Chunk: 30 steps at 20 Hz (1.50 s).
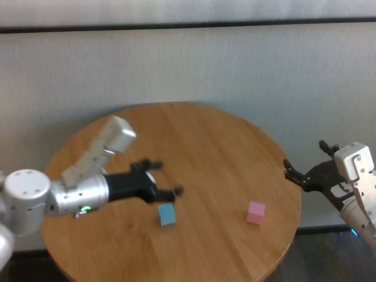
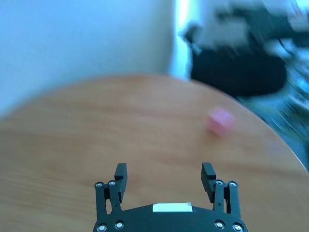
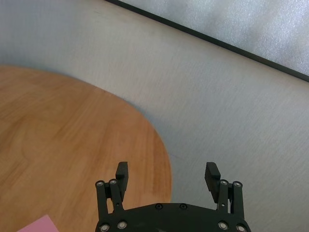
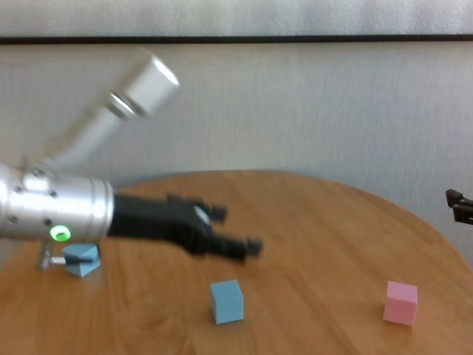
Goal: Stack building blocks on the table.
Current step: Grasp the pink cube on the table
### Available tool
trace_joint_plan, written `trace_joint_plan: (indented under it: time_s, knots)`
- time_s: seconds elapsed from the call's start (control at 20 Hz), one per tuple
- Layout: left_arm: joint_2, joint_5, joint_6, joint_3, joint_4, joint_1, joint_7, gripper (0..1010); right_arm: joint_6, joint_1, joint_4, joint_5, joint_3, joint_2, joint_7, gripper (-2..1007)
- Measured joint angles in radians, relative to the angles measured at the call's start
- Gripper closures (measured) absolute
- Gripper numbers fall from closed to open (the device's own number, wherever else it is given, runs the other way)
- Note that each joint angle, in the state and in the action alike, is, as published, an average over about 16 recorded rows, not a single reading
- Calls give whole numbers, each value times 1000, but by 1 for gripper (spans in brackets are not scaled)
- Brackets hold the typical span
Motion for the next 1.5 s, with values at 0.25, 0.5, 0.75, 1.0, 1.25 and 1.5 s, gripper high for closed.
trace_joint_plan:
  time_s: [0.25, 0.5, 0.75, 1.0, 1.25, 1.5]
  knots:
    - [17, -19, -67, -70, -69, 59, 97, 12, 0, 0, 0, 0, 0, 0, 0, 4]
    - [30, -10, -117, -127, -116, 111, 193, 7, 0, 0, 0, 0, 0, 0, 0, 4]
    - [32, 4, -139, -159, -128, 139, 234, 7, 0, 0, 0, 0, 0, 0, 0, 4]
    - [32, 7, -146, -173, -126, 149, 245, 7, 4, -1, -4, 3, 1, 2, 9, 4]
    - [32, 10, -147, -173, -122, 149, 246, 7, 30, -8, -38, 24, 5, 17, 55, 4]
    - [31, 8, -143, -170, -122, 147, 245, 7, 81, -20, -94, 71, 11, 50, 145, 4]
